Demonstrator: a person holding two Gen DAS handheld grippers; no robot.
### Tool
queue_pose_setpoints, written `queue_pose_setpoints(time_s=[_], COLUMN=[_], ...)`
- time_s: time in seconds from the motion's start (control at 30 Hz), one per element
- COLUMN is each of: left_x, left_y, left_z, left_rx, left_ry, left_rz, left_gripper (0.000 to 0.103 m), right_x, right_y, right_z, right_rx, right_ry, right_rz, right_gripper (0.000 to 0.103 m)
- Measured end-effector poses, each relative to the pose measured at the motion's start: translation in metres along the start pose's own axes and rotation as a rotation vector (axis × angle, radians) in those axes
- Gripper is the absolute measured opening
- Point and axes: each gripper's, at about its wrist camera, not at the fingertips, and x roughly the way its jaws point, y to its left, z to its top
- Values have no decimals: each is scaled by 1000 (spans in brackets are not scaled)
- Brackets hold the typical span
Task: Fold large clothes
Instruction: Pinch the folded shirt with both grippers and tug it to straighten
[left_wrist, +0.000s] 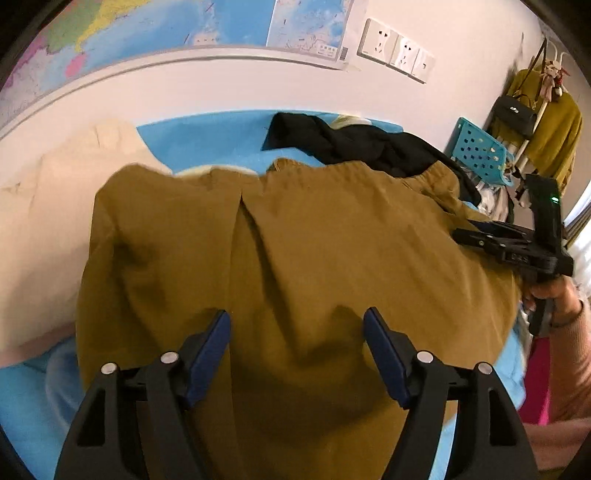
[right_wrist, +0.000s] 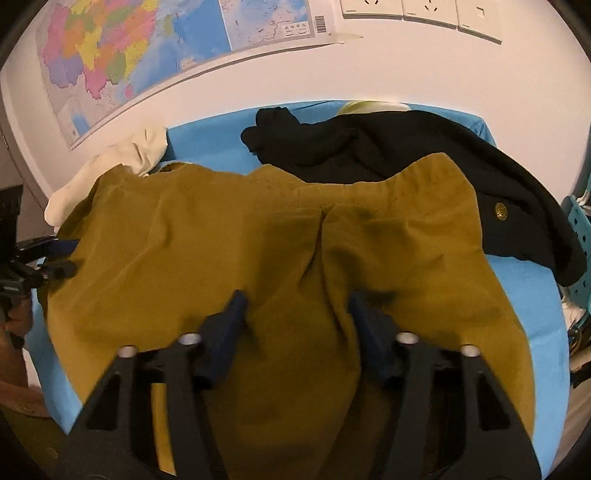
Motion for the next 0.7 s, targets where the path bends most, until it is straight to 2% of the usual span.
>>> queue_pose_setpoints(time_s=[0.03, 0.1, 0.17, 0.27, 0.33, 0.37, 0.5, 0.6, 0.7], left_x=[2, 4, 5, 4, 0, -3, 0, 6, 7], left_y=[-1, -2, -4, 0, 2, 2, 1, 4, 6], left_z=[1, 4, 8, 18, 26, 29, 33, 29, 27], left_rx=[2, 1, 9, -13, -27, -23, -11, -13, -21], left_ry=[-4, -12, -3, -14, -48, -75, -80, -67, -69], left_rz=[5, 15, 23, 25, 15, 20, 67, 83, 86], left_gripper=[56, 34, 20, 4, 4, 4, 4, 9, 14], right_x=[-2, -4, -6, -27, -33, -28, 11, 22, 15], right_y=[1, -1, -1, 6, 14, 15, 6, 7, 3], right_z=[0, 2, 10, 23, 31, 33, 28, 22, 22], right_rx=[-15, -11, -3, -10, -42, -53, -32, -38, -9], right_ry=[-6, -17, -42, -152, -213, -204, -67, -23, -29], right_rz=[-26, -5, -11, -29, -84, -94, -114, -123, -118], right_gripper=[16, 7, 4, 4, 3, 3, 3, 9, 17])
